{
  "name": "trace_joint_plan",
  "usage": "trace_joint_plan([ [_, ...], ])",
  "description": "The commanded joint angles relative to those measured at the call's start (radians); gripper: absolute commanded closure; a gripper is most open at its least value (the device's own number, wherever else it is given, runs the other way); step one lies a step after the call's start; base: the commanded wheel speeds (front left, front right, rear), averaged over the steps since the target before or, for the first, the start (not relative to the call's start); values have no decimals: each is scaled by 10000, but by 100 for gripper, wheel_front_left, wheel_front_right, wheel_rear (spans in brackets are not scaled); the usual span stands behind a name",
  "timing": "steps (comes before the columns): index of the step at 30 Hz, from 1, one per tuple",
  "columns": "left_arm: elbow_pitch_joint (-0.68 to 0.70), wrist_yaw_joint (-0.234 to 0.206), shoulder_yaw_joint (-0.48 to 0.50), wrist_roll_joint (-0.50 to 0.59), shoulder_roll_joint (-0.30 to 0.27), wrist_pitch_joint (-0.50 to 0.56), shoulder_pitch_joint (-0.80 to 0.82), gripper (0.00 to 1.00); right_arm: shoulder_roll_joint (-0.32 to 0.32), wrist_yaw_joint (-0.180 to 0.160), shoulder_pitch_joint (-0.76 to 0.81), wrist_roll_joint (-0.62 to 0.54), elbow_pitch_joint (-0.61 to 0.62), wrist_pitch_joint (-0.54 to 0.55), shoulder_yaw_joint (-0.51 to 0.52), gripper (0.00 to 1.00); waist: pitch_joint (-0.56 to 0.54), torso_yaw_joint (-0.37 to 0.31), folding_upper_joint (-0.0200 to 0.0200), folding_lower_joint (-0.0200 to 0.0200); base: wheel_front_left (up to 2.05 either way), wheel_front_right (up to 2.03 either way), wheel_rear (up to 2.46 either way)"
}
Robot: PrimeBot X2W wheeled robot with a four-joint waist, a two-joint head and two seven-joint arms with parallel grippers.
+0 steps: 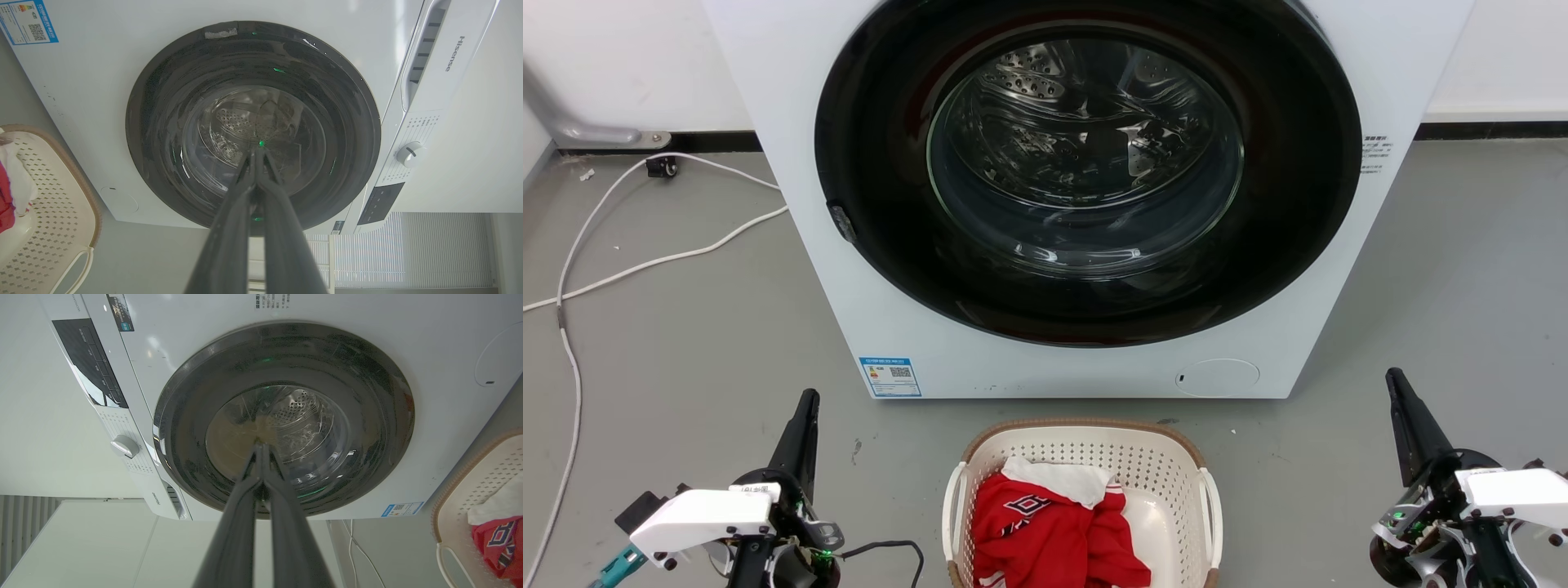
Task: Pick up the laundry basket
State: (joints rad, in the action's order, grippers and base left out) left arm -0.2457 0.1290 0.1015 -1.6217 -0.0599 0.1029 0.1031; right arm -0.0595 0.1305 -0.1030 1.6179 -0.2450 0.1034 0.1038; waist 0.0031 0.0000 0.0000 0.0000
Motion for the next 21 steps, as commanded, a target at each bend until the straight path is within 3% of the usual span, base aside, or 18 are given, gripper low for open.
trace_joint_plan([
  [1,-12,33,22,74,8,31,96,100,29,4,-99,-63,-12,36,12,100,0,0,0,0,0,0,0],
  [21,-13,33,55,66,29,66,100,100,52,4,-103,-78,-13,53,41,100,0,0,0,0,0,0,0],
])
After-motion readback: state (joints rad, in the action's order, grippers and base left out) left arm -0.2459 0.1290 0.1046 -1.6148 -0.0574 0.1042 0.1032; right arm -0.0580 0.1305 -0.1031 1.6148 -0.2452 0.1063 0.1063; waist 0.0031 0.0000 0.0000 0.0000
